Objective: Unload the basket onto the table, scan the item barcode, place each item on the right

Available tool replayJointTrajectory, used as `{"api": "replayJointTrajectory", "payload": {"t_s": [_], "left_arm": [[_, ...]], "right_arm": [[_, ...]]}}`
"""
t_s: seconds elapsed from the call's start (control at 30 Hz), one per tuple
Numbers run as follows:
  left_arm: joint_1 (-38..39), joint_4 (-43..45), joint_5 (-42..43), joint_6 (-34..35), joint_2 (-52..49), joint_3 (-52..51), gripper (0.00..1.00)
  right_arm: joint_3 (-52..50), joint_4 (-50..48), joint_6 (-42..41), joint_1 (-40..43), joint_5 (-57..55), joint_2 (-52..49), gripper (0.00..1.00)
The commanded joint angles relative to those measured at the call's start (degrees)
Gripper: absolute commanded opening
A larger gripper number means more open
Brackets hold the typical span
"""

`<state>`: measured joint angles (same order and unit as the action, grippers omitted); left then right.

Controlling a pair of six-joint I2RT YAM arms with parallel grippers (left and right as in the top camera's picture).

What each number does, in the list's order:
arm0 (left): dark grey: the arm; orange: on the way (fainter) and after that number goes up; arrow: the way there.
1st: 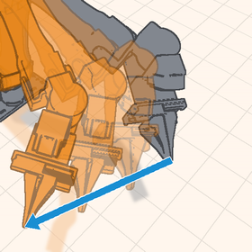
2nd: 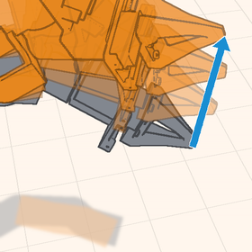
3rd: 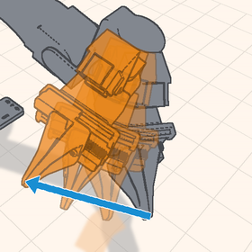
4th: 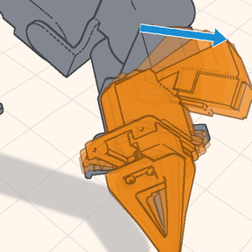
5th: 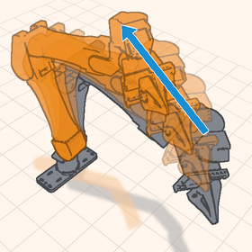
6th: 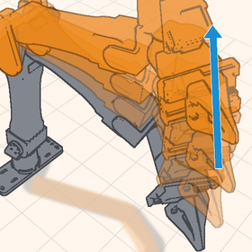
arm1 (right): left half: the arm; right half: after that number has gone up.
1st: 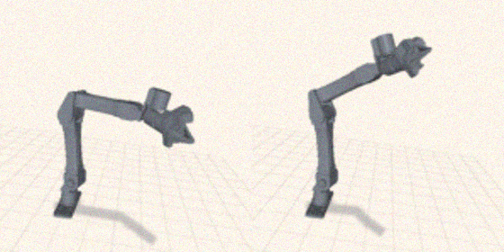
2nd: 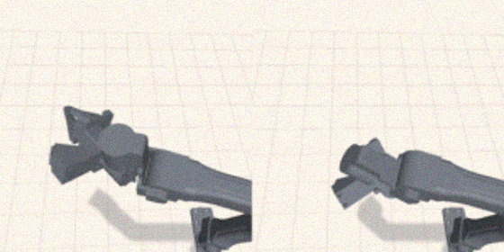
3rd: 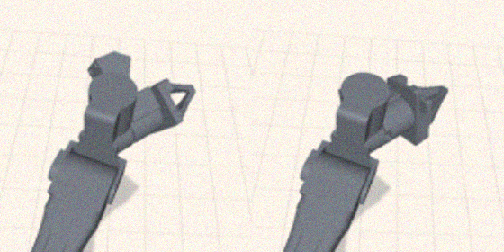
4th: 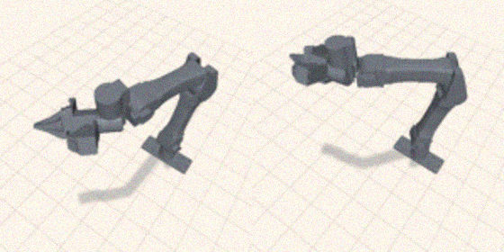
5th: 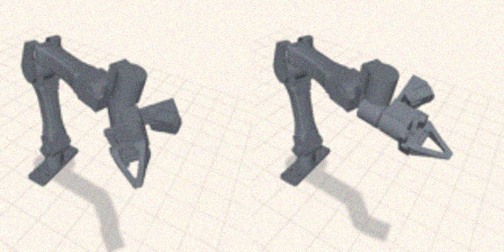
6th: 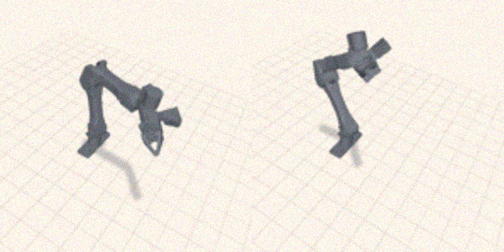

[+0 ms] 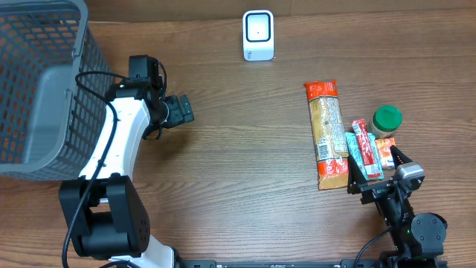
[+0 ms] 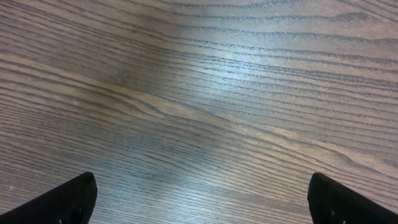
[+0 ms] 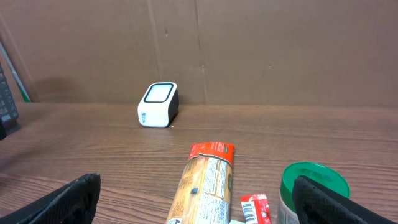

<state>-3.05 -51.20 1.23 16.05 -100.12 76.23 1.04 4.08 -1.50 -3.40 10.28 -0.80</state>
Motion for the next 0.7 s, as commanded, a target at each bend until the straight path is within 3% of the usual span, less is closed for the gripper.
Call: {"api": "replayJointTrajectory", "payload": {"t_s": [0.0, 0.5, 0.67], "left_arm": [[0.1, 0.2, -0.3, -1.1, 3.4, 0.7, 1.00], [0.1, 0.2, -0.3, -1.1, 36.0, 0.7, 1.00], [0.1, 0.2, -0.3, -1.1, 42.8, 0.7, 1.00]], "right_arm": [[-0.6, -0.3, 0.3, 0.3, 0.1, 0.6, 1.00], [-0.6, -0.3, 0.3, 0.3, 0.1, 0.6, 1.00], [-0.6, -0.3, 0.3, 0.3, 0.1, 0.6, 1.00]]}}
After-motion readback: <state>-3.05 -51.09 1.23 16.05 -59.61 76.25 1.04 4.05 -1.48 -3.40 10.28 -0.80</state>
